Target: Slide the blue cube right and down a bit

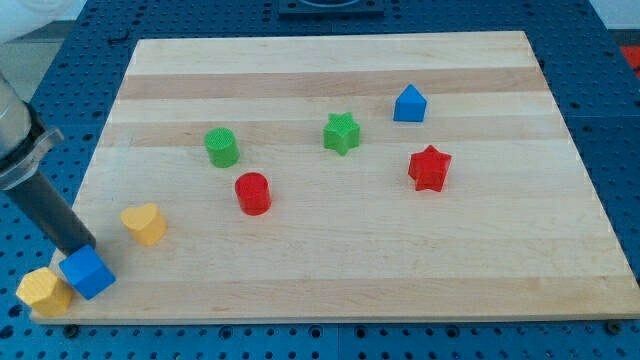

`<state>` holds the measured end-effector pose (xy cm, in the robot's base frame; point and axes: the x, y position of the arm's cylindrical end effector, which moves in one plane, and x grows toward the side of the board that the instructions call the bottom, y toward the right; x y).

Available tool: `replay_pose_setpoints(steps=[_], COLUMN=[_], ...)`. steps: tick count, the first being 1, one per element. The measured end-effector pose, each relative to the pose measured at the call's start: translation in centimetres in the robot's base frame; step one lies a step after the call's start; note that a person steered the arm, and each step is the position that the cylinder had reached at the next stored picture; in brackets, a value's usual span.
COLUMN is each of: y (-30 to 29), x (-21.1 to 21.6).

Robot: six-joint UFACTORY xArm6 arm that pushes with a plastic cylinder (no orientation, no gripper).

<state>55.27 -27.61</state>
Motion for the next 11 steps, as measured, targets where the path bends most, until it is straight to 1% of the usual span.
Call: replay_pose_setpoints(steps=[1,2,6,11], y=[-2.3,-2.8,-0.1,6.2], x=[0.4,0.6,1.2,1.2])
